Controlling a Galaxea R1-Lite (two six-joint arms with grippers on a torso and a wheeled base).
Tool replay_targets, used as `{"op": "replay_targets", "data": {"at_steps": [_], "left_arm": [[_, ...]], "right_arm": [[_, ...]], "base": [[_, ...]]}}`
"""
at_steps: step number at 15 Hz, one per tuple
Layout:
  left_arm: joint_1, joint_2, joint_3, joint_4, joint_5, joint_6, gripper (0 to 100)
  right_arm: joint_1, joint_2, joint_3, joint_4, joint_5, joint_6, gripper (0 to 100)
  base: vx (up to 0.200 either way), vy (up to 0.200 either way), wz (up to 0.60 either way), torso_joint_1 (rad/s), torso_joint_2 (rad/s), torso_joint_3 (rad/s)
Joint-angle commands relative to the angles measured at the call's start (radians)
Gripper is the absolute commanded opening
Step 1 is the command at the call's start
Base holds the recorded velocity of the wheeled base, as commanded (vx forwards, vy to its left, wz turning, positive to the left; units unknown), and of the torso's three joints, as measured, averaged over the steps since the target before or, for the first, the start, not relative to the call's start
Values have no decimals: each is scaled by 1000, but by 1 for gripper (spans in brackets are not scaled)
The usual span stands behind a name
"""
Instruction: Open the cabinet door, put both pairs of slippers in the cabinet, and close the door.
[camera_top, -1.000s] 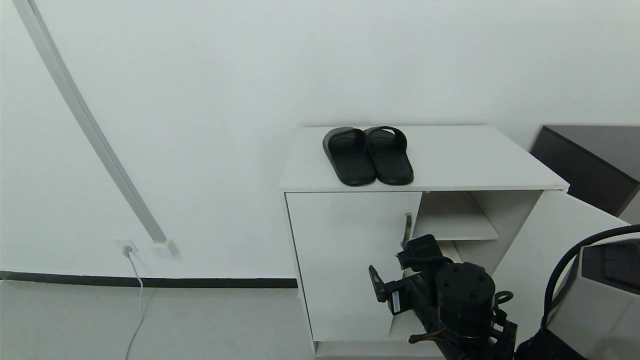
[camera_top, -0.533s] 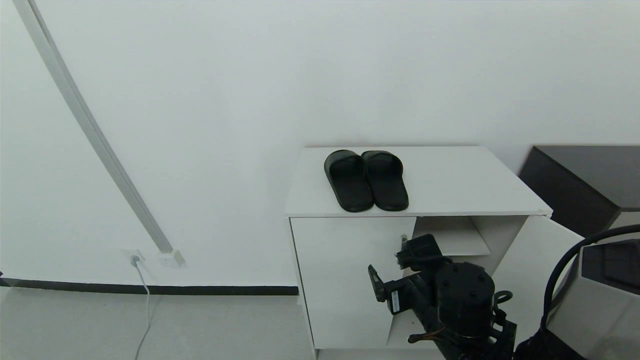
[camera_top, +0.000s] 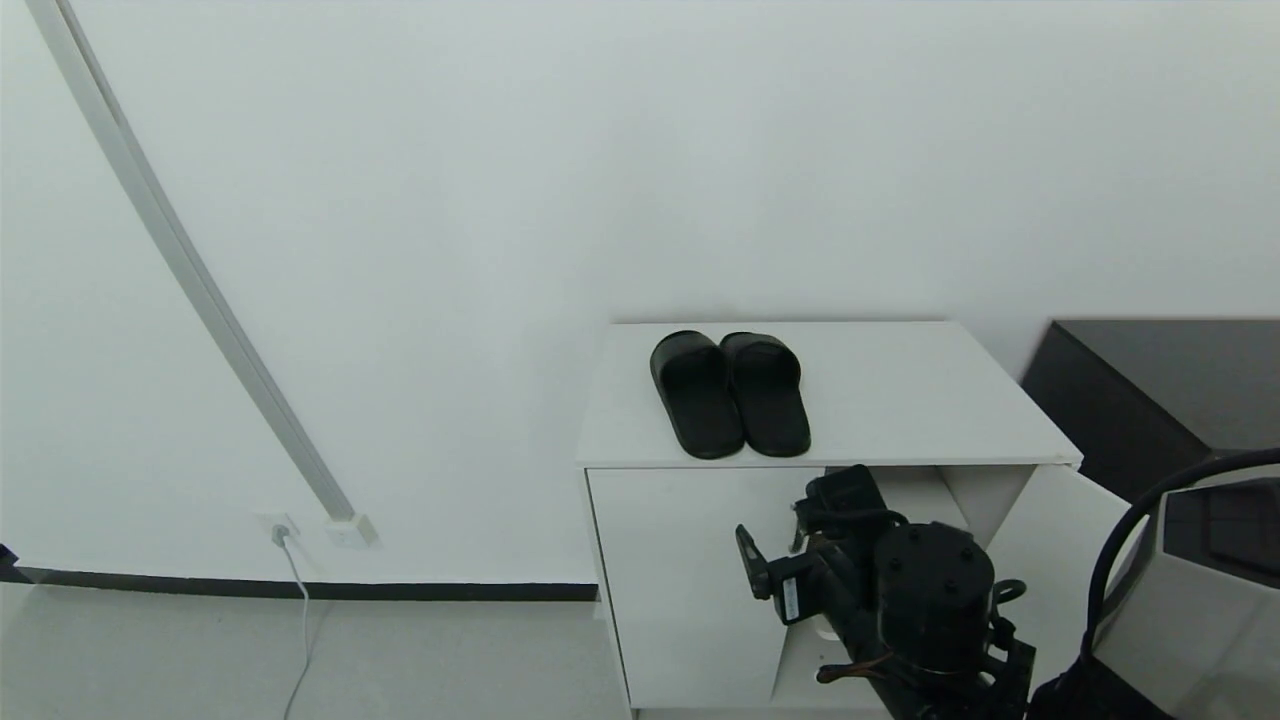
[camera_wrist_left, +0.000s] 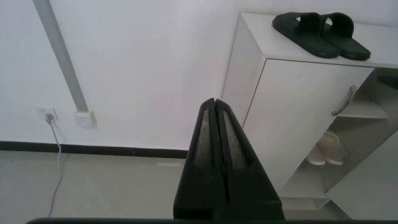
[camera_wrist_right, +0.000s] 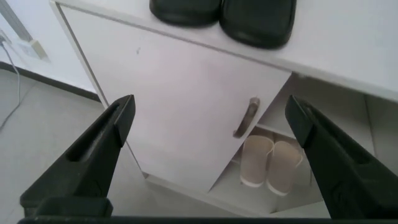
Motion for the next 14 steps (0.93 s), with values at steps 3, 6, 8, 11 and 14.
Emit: {"op": "replay_targets", "data": {"at_steps": [3,6,8,11,14], "left_arm": [[1,1,0,0,0,1,0],[1,1,0,0,1,1,0],[1,1,0,0,1,1,0],[1,1,0,0,1,-1,0],[1,1,0,0,4,-2,0]], "right_arm": [[-24,1,-67,-31,27,-84,100],[-53,-29,-200,167,27,-71,100],[-50,-110,-398,518,27,41,100],[-32,-147,-525,761,13,140,100],[-32,-137,-527,762,-8,148,100]], "base": [[0,0,0,24,-52,-31],[0,0,0,0,0,0],[0,0,0,0,0,0],[0,0,0,0,0,0],[0,0,0,0,0,0]]}}
